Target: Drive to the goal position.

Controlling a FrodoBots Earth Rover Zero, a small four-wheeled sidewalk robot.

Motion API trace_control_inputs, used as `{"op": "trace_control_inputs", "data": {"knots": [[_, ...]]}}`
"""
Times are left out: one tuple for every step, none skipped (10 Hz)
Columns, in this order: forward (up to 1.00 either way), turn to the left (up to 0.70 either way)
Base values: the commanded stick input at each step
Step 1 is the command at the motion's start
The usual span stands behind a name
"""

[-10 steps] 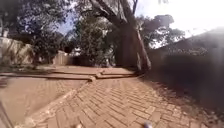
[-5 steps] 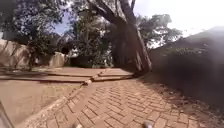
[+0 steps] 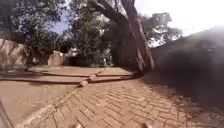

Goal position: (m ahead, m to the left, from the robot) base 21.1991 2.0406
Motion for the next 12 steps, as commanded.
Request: {"op": "trace_control_inputs", "data": {"knots": [[0.70,0.00],[0.70,0.00],[0.70,0.00],[0.70,0.00],[0.70,0.00],[0.70,0.00],[0.70,0.00],[0.70,0.00],[0.70,0.00],[0.70,0.00],[0.70,0.00],[0.70,0.00]]}}
